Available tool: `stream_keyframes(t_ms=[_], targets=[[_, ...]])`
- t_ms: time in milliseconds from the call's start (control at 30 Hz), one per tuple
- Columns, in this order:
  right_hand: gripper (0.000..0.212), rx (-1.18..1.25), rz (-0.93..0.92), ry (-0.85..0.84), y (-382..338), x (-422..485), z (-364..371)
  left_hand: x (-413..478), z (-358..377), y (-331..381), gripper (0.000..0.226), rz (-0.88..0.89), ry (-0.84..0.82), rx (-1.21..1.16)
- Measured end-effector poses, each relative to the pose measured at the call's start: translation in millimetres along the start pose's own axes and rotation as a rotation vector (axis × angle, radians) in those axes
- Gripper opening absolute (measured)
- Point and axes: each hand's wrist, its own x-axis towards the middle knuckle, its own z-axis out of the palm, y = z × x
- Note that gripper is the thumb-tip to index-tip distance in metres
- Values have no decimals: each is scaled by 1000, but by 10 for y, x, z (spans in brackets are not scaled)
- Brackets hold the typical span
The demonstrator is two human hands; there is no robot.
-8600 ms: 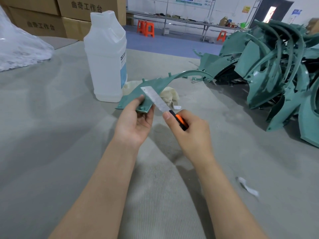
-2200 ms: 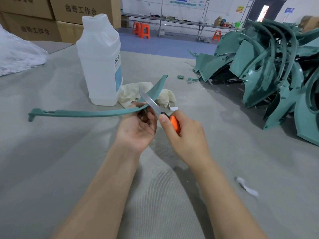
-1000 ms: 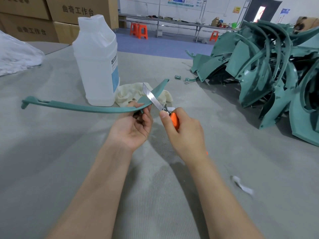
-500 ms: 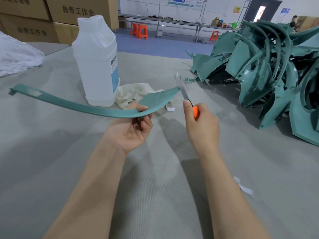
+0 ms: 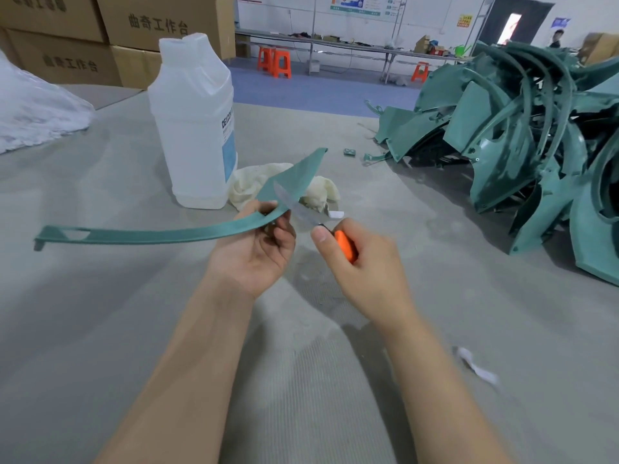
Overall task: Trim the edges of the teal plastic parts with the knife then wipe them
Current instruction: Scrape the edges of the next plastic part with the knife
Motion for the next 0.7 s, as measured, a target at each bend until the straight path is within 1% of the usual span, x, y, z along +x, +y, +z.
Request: stream_keyframes(t_ms=[67,167,267,533,600,633,700], targets=[[58,4,-7,-21,-4,-11,19,7,2,-28,6,26,-5,-49],[58,8,-11,-9,-23,-17,18,28,3,-56,8,13,-19,-107],[63,13,0,10,-47,-12,19,29,-6,-61,9,-8,-40,-113],[63,-67,2,66,-74,-8,26,13,31,-61,11,-84,-61,-129],[58,-96,8,86,-77,-11,36,6,37,-58,14,-108,-62,-133],[56,-105,14,95,-78,-11,39,-2,44,-58,14,-122,-62,-133],[58,-91,59,131,-79,7,26,-30,60,-61,17,-162,-76,-129]])
